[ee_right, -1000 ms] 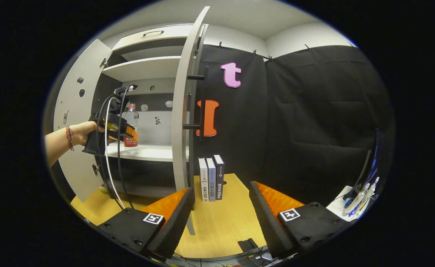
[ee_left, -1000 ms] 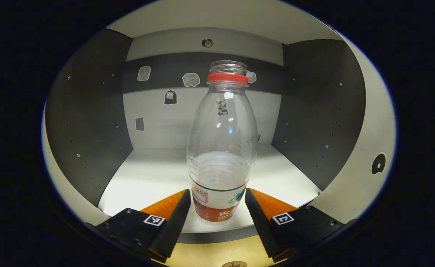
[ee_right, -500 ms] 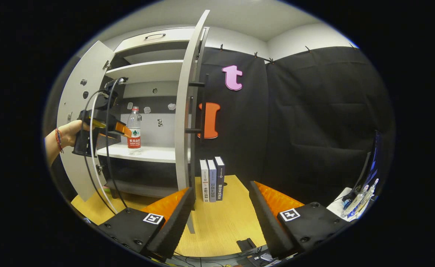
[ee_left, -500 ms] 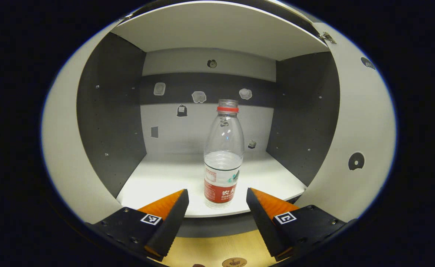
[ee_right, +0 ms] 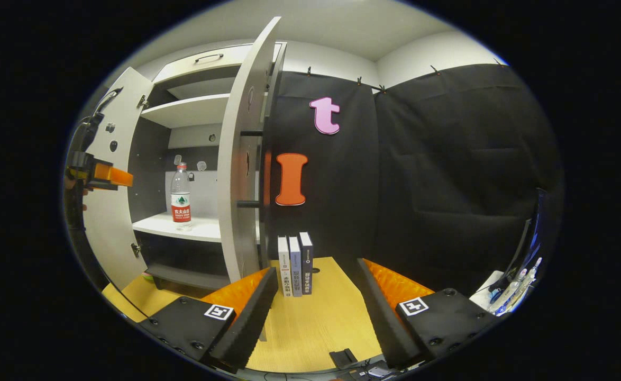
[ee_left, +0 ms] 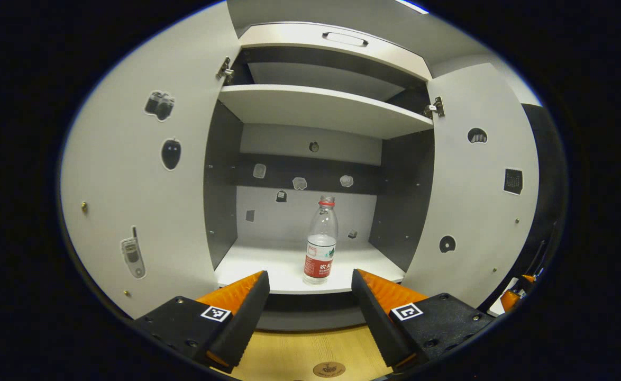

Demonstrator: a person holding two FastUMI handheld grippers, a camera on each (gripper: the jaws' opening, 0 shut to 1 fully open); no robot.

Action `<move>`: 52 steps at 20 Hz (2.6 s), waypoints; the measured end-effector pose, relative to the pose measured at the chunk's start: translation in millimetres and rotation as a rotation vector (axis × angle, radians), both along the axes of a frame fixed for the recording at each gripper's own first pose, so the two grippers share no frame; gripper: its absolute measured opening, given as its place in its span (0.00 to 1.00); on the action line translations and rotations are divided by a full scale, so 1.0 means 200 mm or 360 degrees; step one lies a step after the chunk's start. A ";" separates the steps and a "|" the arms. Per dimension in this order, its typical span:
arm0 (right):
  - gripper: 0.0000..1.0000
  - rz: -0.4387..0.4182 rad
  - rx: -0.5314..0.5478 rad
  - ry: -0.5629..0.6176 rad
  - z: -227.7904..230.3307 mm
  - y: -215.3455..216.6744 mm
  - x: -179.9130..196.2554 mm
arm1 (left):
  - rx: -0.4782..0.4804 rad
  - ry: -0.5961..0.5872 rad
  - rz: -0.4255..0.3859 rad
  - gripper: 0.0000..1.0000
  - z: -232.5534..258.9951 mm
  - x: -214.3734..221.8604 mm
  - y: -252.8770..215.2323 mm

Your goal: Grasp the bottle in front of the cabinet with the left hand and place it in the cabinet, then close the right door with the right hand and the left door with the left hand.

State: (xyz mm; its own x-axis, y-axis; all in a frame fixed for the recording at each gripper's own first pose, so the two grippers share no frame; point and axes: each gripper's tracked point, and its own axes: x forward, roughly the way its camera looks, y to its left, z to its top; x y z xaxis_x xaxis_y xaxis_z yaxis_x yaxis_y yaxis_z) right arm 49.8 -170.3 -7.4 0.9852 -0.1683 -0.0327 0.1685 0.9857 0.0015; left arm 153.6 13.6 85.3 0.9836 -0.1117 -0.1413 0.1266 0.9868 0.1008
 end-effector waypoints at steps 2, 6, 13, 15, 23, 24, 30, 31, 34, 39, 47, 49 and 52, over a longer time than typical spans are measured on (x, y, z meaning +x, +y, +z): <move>0.98 0.0014 0.0020 0.0011 -0.02 -0.02 0.05 | -0.0025 -0.0060 0.0039 0.95 0.03 -0.12 0.02; 0.97 0.0069 -0.0024 -0.0046 0.02 0.01 0.17 | -0.0004 -0.0183 0.0135 0.95 0.11 -0.36 0.13; 0.97 0.0115 -0.0109 -0.0089 0.07 0.11 0.34 | 0.0047 -0.0268 0.0180 0.95 0.16 -0.66 0.21; 0.96 0.0079 -0.0143 -0.0116 0.09 0.11 0.33 | 0.0058 -0.0281 0.0160 0.94 0.17 -0.71 0.22; 0.94 0.0020 -0.0086 -0.0118 0.08 0.18 0.30 | -0.0001 -0.0258 0.0138 0.94 0.16 -0.75 0.37; 0.94 0.0027 -0.0076 -0.0117 0.08 0.20 0.29 | 0.0000 -0.0253 0.0137 0.94 0.16 -0.76 0.38; 0.94 0.0056 -0.0074 -0.0107 0.07 0.33 0.25 | -0.0029 -0.0226 0.0122 0.94 0.13 -0.78 0.46; 0.94 0.0068 -0.0080 -0.0105 0.07 0.35 0.25 | -0.0032 -0.0224 0.0119 0.95 0.12 -0.79 0.47; 0.94 0.0113 -0.0086 -0.0102 0.07 0.44 0.24 | -0.0037 -0.0221 0.0119 0.94 0.12 -0.80 0.50; 0.94 0.0171 -0.0095 -0.0097 0.07 0.54 0.24 | -0.0043 -0.0220 0.0123 0.94 0.11 -0.80 0.55; 0.94 0.0272 -0.0092 -0.0109 0.07 0.72 0.29 | -0.0047 -0.0242 0.0166 0.95 0.13 -0.82 0.65; 0.87 0.0302 -0.0095 -0.0111 0.07 0.77 0.31 | -0.0037 -0.0245 0.0175 0.94 0.14 -0.82 0.68; 0.94 0.0326 -0.0125 -0.0111 0.07 0.84 0.36 | -0.0021 -0.0252 0.0192 0.94 0.14 -0.83 0.72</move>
